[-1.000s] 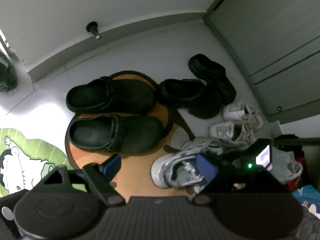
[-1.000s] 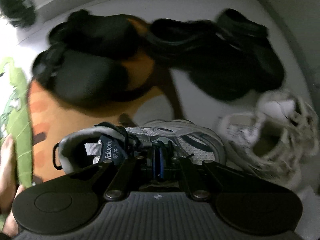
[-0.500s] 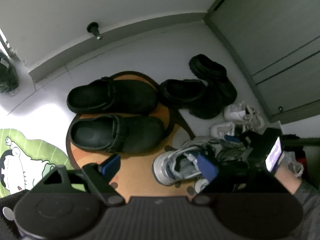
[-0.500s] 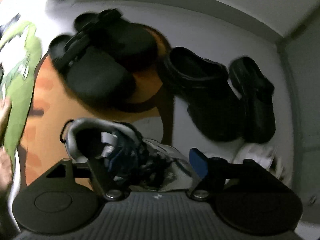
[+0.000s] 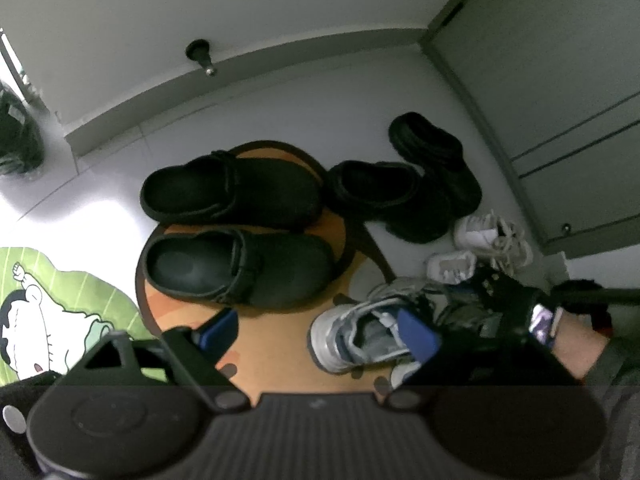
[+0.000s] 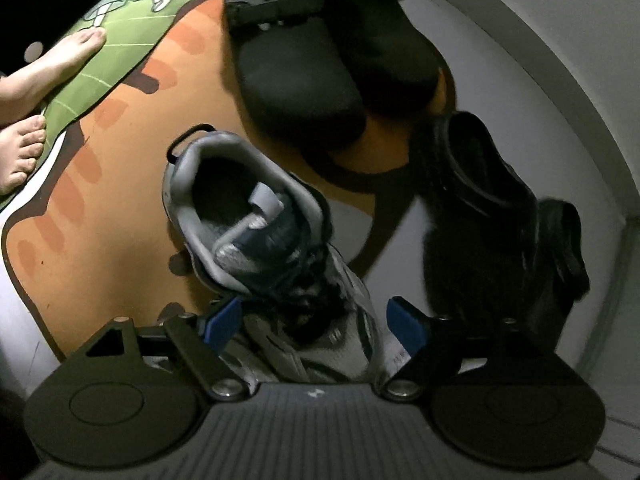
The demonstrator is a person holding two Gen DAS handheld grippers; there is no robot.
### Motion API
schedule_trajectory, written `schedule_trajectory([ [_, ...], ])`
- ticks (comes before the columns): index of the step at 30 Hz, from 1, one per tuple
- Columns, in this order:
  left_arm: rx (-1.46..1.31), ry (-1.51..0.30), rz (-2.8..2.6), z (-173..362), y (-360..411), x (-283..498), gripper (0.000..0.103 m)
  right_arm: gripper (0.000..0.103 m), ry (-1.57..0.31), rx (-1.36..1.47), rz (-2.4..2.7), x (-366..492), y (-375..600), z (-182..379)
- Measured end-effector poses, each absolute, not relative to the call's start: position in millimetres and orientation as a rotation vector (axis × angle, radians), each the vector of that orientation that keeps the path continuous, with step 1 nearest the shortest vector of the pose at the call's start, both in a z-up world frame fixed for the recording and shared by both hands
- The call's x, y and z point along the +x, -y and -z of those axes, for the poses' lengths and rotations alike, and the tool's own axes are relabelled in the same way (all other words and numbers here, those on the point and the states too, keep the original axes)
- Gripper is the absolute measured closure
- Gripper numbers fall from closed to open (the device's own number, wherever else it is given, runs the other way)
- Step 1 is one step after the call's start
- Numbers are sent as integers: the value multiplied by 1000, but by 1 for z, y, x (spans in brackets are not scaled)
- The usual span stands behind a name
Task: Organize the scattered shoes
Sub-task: 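Lift the grey-white sneaker with the right gripper and reorient it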
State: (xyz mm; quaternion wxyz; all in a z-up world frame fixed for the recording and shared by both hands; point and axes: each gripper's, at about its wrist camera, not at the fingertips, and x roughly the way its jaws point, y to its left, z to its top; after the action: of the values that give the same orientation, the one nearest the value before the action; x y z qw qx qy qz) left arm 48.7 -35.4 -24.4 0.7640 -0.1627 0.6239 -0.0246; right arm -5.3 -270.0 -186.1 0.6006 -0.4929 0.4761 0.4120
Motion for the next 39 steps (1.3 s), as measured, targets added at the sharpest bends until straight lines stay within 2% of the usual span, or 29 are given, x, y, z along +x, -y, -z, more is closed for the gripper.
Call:
schedule_trajectory([
  [5,-363,-1360,67,25,40,50,15,19,-1110,-1264,-1056,-19,266,205],
  [14,-356,-1372,65,28,44,51,13,19,-984,-1333,-1105,-28,256,225],
  [27,-349,-1392,81,33,53,55,12,11,-924,-1388,-1161,-29,254,250],
  [33,-347,-1399,92,35,59,56,12,19,-938,-1335,-1100,-31,252,256],
  [39,-359,-1397,95,36,60,56,12,26,-1038,-1182,-981,-21,240,249],
])
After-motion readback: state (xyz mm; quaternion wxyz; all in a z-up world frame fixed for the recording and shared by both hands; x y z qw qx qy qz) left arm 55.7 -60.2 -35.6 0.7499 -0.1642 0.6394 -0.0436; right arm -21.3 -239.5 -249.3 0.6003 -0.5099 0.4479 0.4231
